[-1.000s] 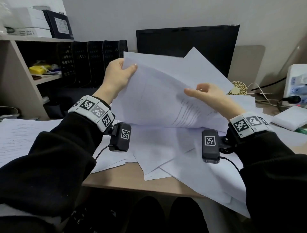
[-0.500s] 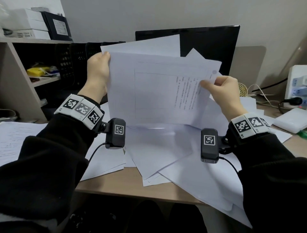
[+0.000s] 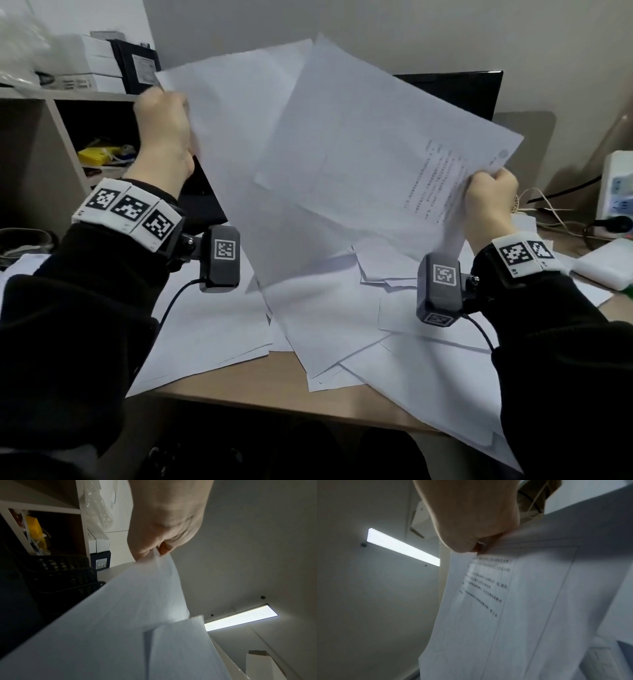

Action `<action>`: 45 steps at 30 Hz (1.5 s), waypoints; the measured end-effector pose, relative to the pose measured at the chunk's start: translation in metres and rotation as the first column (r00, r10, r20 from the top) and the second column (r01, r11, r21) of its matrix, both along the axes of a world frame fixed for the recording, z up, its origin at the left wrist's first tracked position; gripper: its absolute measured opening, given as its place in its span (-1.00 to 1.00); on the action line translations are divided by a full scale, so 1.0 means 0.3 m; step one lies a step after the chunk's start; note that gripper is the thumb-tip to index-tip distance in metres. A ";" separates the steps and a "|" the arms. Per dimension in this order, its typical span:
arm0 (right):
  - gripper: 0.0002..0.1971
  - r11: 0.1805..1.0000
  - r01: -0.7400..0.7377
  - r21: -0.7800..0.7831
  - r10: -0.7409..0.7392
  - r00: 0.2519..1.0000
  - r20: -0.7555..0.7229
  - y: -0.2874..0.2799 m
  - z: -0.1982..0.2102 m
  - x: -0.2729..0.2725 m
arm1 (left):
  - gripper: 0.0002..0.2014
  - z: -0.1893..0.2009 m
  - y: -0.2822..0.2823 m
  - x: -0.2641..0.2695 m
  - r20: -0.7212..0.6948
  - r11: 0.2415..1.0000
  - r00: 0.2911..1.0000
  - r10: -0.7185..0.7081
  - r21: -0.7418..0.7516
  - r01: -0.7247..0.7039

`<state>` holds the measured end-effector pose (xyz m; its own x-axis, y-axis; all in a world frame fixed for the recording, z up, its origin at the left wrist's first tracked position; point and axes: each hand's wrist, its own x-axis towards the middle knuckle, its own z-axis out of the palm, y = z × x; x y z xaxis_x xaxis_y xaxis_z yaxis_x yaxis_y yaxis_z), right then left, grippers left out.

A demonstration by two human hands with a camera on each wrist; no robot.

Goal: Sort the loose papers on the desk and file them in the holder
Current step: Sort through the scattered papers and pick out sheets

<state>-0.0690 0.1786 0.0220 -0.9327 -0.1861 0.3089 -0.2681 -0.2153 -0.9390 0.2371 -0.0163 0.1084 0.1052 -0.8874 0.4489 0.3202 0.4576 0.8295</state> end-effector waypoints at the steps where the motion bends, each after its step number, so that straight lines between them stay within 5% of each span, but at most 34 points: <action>1: -0.76 0.999 -0.008 -0.043 0.012 0.996 0.090 -0.005 -0.003 0.012 | -0.78 0.008 0.007 0.018 -0.021 1.000 1.000 0.015 -0.006 -0.015; 4: -0.66 0.992 -0.032 -0.121 0.072 0.940 0.335 -0.029 -0.016 0.025 | -0.66 0.016 0.010 0.057 -0.068 0.995 0.994 0.084 -0.045 -0.088; 8: -0.79 0.995 -0.050 0.081 0.015 0.924 0.381 -0.014 -0.014 0.137 | -0.69 0.001 0.027 0.078 -0.089 0.985 0.991 0.101 -0.134 -0.113; 9: -0.75 0.993 -0.079 0.091 0.039 0.923 0.382 -0.017 -0.007 0.156 | -0.72 -0.004 0.030 0.078 -0.086 0.984 0.993 0.080 -0.150 -0.092; 11: -0.68 0.985 -0.077 -0.152 0.143 0.855 0.499 -0.036 -0.023 0.170 | -0.79 -0.015 0.029 0.079 -0.063 0.976 0.997 0.040 -0.213 -0.052; 16: -0.64 0.979 -0.181 -0.097 0.205 0.853 0.480 -0.067 -0.037 0.193 | -0.59 -0.040 0.015 0.122 0.068 0.957 0.995 -0.078 -0.273 0.094; 19: -0.62 0.971 -0.227 -0.069 0.232 0.846 0.480 -0.079 -0.027 0.220 | -0.80 -0.072 0.022 0.178 0.258 0.928 0.946 -0.195 -0.263 0.263; 24: -0.66 0.953 -0.290 -0.091 0.298 0.835 0.462 -0.144 -0.042 0.266 | -0.75 -0.180 0.092 0.340 0.679 0.928 0.711 -0.183 -0.120 0.354; 29: -0.79 0.926 -0.356 -0.122 0.370 0.802 0.469 -0.249 -0.059 0.353 | -0.90 -0.283 0.109 0.493 0.873 0.945 0.418 -0.251 0.128 0.301; 33: -0.79 0.897 -0.430 -0.103 0.426 0.779 0.460 -0.328 -0.072 0.431 | -0.80 -0.316 0.103 0.580 0.951 0.965 0.231 -0.205 0.158 0.208; 39: -0.69 0.815 -0.577 0.047 0.515 0.760 0.396 -0.421 -0.065 0.545 | -0.68 -0.380 0.116 0.655 0.989 0.979 0.093 -0.115 0.097 0.177; 42: -0.69 0.753 -0.650 0.103 0.580 0.728 0.365 -0.451 -0.076 0.618 | -0.69 -0.414 0.142 0.684 0.983 0.967 -0.005 -0.185 0.183 0.177; 45: -0.68 0.660 -0.728 0.186 0.660 0.680 0.318 -0.476 -0.085 0.689 | -0.62 -0.423 0.155 0.704 0.935 0.933 -0.218 -0.279 0.318 0.172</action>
<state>0.1377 0.0359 -0.0036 -0.5259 -0.8494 -0.0442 0.0559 0.0173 -0.9983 0.4483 0.0303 -0.0183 -0.6064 -0.7538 -0.2532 -0.7882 0.5279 0.3162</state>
